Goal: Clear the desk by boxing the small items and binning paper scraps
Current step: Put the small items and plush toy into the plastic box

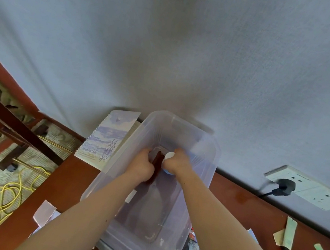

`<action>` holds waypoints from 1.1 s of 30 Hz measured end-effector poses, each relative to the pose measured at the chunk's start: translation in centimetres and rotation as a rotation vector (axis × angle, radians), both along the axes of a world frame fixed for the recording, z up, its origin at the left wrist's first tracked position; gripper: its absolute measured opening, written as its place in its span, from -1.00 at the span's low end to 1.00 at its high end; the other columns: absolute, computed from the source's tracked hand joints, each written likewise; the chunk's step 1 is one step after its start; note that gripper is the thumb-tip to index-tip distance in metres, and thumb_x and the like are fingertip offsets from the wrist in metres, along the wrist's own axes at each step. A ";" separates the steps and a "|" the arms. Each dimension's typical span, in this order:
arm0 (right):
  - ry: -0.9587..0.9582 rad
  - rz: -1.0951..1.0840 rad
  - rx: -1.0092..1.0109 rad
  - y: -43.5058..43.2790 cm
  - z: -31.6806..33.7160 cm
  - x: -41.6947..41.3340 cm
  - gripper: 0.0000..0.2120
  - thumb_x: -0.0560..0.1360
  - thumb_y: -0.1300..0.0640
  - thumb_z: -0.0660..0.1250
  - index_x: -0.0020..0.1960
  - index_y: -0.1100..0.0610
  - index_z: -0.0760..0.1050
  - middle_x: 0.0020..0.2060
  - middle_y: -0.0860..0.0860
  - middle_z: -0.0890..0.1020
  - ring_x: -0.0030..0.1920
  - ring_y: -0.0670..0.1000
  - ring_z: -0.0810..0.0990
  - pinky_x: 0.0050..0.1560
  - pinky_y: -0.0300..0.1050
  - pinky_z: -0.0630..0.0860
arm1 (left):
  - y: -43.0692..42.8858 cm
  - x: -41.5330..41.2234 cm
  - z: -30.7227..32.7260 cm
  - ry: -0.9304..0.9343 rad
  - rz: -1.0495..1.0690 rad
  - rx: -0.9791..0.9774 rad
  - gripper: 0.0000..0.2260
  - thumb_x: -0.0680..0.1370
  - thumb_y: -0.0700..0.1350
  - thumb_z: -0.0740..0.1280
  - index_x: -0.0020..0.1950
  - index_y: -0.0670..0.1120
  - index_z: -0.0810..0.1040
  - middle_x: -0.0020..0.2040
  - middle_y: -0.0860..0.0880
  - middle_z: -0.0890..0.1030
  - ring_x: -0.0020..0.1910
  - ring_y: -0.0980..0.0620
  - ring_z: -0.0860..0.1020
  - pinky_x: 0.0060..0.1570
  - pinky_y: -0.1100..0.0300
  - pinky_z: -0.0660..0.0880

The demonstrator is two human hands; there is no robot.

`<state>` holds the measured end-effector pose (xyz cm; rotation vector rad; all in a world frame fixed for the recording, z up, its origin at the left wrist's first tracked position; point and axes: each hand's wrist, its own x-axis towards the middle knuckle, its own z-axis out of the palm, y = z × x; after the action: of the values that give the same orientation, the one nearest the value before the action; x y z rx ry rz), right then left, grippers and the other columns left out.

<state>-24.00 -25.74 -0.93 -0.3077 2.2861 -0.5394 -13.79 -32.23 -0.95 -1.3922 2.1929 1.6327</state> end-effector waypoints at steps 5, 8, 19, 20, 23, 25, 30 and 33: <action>0.032 0.025 -0.016 0.1 0.6 0.1 -0.52 0.50 0.20 0.29 0.39 0.23 0.28 0.36 0.20 0.33 0.29 0.22 0.41 0.11 -0.13 0.36 | 0.1 0.1 0.4 0.043 -0.013 0.014 -0.54 0.48 -0.40 0.19 0.37 -0.16 0.39 0.19 -0.15 0.56 0.20 -0.13 0.52 0.18 0.07 0.46; 0.024 -0.026 -0.098 0.7 2.1 0.4 -0.53 0.47 0.21 0.25 0.37 0.21 0.30 0.34 0.21 0.39 0.30 0.24 0.42 0.27 0.02 0.41 | -0.3 0.1 0.2 0.079 0.021 0.063 -0.53 0.40 -0.33 0.24 0.32 -0.20 0.44 0.15 -0.18 0.59 0.16 -0.17 0.55 0.16 -0.03 0.50; -0.056 -0.368 -0.697 8.4 11.8 5.0 -0.69 0.52 0.35 0.17 0.20 0.15 0.49 -0.06 0.03 0.56 -0.11 -0.02 0.58 0.07 0.00 0.57 | 4.7 2.6 8.1 0.197 0.105 0.276 -0.76 0.57 -0.25 0.22 0.21 -0.06 0.48 -0.09 -0.08 0.55 -0.20 0.02 0.48 -0.19 0.14 0.42; -0.040 -0.397 -0.724 9.7 12.3 5.9 -0.72 0.53 0.32 0.17 0.18 0.13 0.50 -0.04 0.03 0.57 -0.13 -0.03 0.60 0.06 0.00 0.57 | 5.6 3.0 8.6 0.238 0.110 0.278 -0.75 0.57 -0.24 0.26 0.23 -0.06 0.47 -0.08 -0.08 0.56 -0.17 0.01 0.50 -0.17 0.12 0.43; -0.005 -0.463 -0.739 13.3 13.0 8.4 -0.75 0.52 0.28 0.22 0.14 0.07 0.52 0.02 0.09 0.61 -0.05 0.04 0.63 0.07 0.02 0.57 | 8.8 4.3 10.5 0.342 0.069 0.276 -0.79 0.56 -0.24 0.29 0.18 -0.08 0.49 -0.08 -0.06 0.60 -0.13 0.02 0.56 -0.23 0.20 0.47; -0.008 -0.498 -0.751 15.7 13.4 10.0 -0.76 0.52 0.29 0.22 0.13 0.11 0.53 -0.02 0.10 0.64 -0.09 0.04 0.62 -0.03 -0.03 0.59 | 11.1 5.2 12.0 0.400 0.057 0.249 -0.80 0.56 -0.25 0.29 0.17 -0.10 0.51 -0.08 -0.06 0.61 -0.16 0.04 0.57 -0.24 0.25 0.50; 0.018 -0.585 -0.776 21.9 13.7 12.7 -0.78 0.52 0.31 0.23 0.11 0.16 0.55 -0.10 0.10 0.62 -0.20 -0.01 0.59 -0.18 -0.17 0.54 | 16.2 7.3 13.7 0.431 0.021 0.296 -0.81 0.59 -0.28 0.20 0.17 -0.15 0.50 -0.08 -0.07 0.61 -0.25 0.04 0.55 -0.29 0.27 0.53; 0.045 -0.627 -0.759 25.0 12.9 13.5 -0.79 0.51 0.31 0.24 0.08 0.14 0.55 -0.01 0.11 0.62 -0.08 0.03 0.60 0.03 -0.08 0.56 | 18.6 8.5 13.7 0.385 -0.049 0.319 -0.82 0.60 -0.28 0.21 0.16 -0.15 0.51 -0.07 -0.09 0.61 -0.23 0.01 0.55 -0.22 0.21 0.54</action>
<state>-10.49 -0.76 12.01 0.0592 2.1046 -1.7343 -5.31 -13.62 12.78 -0.9993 1.9862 2.2648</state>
